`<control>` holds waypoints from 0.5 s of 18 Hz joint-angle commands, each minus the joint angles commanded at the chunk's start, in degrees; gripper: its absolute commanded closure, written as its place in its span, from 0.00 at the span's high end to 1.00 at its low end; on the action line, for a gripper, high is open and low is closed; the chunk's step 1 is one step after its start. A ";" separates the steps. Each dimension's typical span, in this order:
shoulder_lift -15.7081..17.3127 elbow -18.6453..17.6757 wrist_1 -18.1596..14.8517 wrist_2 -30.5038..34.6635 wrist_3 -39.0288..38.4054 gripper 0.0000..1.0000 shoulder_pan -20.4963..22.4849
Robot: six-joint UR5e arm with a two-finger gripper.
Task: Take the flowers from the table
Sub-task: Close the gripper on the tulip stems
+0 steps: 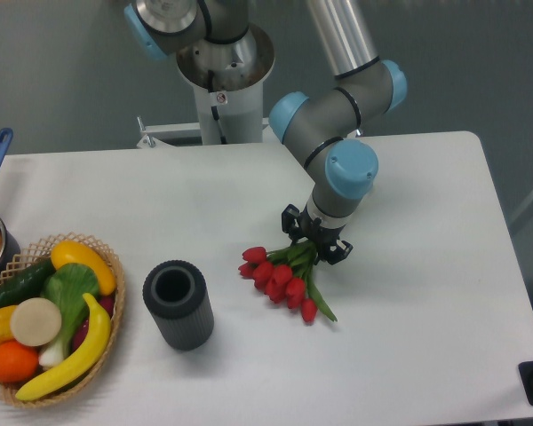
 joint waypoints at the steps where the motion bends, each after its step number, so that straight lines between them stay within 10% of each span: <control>1: 0.00 -0.09 0.00 0.00 0.00 0.47 0.00; 9: 0.44 0.26 -0.18 -0.09 0.09 0.27 0.09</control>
